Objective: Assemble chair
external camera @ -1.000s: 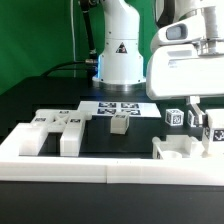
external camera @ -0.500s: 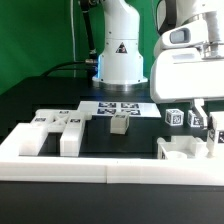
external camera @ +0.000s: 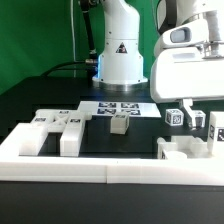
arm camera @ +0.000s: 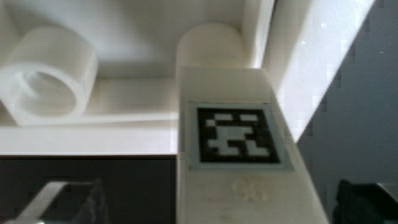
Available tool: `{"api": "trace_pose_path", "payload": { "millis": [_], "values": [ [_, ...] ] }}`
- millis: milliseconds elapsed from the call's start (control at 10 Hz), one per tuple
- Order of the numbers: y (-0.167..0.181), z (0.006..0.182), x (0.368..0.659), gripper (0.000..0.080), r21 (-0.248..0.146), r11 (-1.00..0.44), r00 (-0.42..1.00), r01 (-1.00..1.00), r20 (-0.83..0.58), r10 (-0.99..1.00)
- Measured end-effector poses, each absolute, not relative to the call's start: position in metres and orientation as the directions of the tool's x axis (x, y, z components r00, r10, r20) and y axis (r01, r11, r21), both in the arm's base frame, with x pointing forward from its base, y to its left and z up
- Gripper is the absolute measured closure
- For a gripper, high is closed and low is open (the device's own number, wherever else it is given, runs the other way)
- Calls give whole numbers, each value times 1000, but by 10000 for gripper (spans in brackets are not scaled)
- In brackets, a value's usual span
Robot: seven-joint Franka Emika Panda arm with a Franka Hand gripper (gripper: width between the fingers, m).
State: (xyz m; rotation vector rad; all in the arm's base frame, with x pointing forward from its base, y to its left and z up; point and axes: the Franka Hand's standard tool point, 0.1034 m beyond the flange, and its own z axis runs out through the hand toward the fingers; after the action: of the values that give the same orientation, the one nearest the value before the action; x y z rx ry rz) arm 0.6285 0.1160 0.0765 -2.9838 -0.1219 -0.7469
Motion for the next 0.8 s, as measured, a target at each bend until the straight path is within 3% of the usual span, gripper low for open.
{"api": "trace_pose_path", "payload": {
  "millis": [400,800],
  "values": [
    [110,98,632,150,-29,-993,887,114,453,89],
    [113,86,625,150,-35,-993,934,114,344,95]
  ]
}}
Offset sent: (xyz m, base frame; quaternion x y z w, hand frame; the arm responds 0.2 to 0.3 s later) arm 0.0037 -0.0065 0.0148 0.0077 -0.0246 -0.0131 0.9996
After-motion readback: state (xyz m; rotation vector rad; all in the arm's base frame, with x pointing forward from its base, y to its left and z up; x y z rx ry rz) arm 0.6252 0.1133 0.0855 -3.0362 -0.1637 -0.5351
